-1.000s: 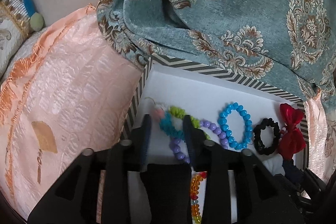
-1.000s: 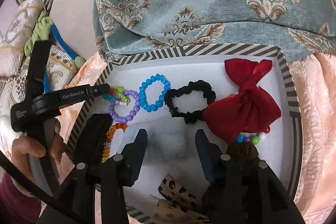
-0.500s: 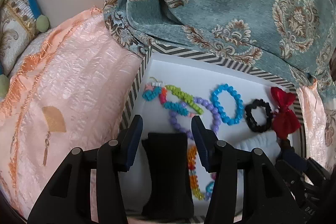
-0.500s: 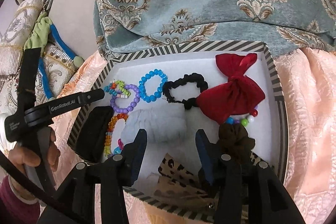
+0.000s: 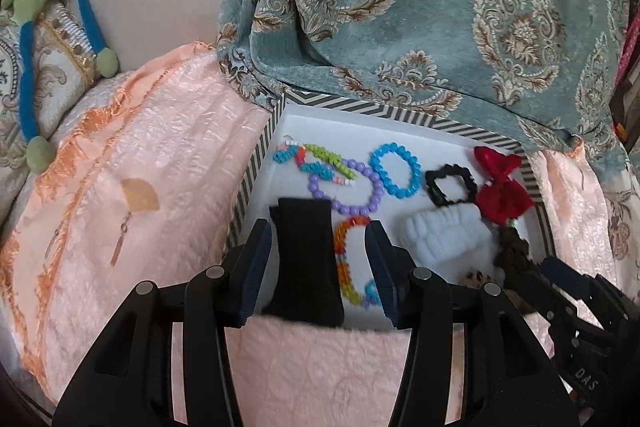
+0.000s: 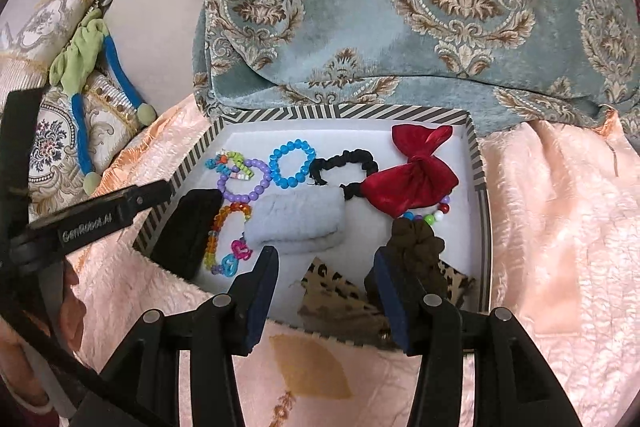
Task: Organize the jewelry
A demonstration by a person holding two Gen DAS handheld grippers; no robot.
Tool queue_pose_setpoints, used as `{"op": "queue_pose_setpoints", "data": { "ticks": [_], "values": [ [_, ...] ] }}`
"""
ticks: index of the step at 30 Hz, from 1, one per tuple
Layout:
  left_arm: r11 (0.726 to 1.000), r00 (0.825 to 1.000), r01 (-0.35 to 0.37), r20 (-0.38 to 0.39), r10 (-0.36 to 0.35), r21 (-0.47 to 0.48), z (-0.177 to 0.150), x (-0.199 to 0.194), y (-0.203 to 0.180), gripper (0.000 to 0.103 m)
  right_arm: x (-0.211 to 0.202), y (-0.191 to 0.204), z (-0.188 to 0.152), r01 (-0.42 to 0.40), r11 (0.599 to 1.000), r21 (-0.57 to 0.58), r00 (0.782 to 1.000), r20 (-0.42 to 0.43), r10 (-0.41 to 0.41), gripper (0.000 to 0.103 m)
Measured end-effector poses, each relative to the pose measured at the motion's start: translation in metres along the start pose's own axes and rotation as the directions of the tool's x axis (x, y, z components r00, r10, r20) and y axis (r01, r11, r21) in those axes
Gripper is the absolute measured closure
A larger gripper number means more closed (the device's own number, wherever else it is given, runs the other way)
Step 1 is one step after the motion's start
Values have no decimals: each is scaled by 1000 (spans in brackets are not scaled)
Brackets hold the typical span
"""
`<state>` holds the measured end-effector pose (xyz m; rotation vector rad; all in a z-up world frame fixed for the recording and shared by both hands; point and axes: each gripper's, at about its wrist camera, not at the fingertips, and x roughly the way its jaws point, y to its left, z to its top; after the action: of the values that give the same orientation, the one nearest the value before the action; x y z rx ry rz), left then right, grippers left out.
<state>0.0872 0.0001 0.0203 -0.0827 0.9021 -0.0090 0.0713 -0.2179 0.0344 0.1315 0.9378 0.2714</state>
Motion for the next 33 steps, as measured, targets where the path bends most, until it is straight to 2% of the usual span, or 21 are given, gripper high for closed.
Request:
{"op": "queue_pose_setpoints", "data": {
  "ticks": [2,4,6,21,33],
  "values": [
    [1000,1000,4,1,-4,-6,-7,-8,-2,55,-6,1,-3,6,1000,2,1000,10,-6,54],
    [1000,1000,8,5,-7,-4,-15,-16,-4,55,-13,3,-5,15,1000,4,1000,22,-15,45],
    [1000,1000,0,16,0,-5,-22,-24,-6,55,-21,4,-7,27,1000,3,999,39,-27,42],
    [998,994,-46,101,43,31,-45,-71,-22,55,-62,20,-15,66,997,-38,993,100,-62,40],
    [997,990,-65,127,60,33,-50,-82,-28,55,-71,23,-18,112,991,-76,987,120,-102,38]
  ]
}}
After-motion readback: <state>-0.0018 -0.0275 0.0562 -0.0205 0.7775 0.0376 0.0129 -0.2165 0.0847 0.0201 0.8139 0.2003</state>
